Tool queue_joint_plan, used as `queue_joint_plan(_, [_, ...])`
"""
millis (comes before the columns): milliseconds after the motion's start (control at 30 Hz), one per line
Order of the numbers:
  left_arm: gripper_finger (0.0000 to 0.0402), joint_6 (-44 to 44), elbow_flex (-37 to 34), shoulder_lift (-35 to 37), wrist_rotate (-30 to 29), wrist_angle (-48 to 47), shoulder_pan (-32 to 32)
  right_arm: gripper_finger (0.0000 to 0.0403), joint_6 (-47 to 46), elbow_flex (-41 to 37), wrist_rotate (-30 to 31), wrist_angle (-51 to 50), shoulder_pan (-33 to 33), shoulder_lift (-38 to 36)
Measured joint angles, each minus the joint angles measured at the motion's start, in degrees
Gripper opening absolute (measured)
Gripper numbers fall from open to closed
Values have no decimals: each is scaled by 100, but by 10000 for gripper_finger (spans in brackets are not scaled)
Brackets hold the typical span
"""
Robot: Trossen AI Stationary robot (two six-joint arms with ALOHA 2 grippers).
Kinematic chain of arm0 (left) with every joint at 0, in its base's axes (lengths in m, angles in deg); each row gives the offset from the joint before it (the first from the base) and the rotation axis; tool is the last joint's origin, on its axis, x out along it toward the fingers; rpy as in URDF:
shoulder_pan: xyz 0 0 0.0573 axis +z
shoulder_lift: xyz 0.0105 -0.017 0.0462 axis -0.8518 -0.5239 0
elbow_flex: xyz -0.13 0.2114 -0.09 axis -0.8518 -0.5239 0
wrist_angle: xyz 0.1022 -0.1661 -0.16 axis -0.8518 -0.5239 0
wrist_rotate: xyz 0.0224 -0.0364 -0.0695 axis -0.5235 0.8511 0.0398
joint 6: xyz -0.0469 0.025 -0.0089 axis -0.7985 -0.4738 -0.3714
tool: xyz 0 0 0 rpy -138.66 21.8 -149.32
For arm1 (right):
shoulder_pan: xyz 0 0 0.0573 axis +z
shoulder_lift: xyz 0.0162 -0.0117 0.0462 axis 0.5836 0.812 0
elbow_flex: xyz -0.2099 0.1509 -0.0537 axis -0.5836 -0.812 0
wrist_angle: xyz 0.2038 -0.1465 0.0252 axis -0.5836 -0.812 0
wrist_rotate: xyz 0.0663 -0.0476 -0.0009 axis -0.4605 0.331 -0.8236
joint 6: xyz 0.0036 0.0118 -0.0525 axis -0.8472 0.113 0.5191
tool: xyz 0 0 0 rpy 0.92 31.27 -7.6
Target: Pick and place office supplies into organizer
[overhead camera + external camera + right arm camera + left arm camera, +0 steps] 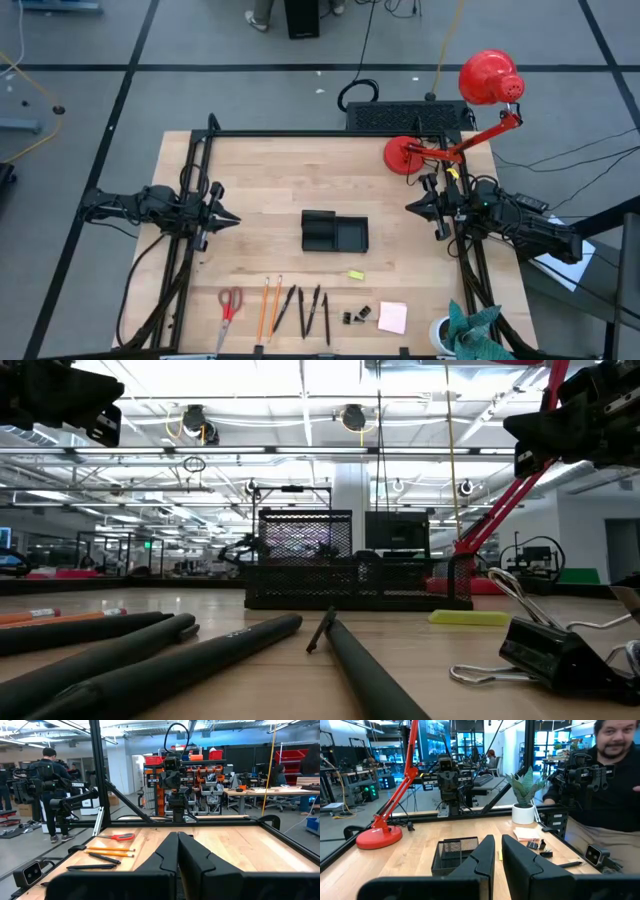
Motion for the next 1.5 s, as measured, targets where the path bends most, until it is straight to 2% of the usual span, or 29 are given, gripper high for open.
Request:
queue_joint_plan(1333, [42,3,-1,0,0,2,2,4,0,0,0,2,0,0])
queue_joint_plan(1500, [42,478,-1,0,-120,4,2,4,2,0,2,0,0,0])
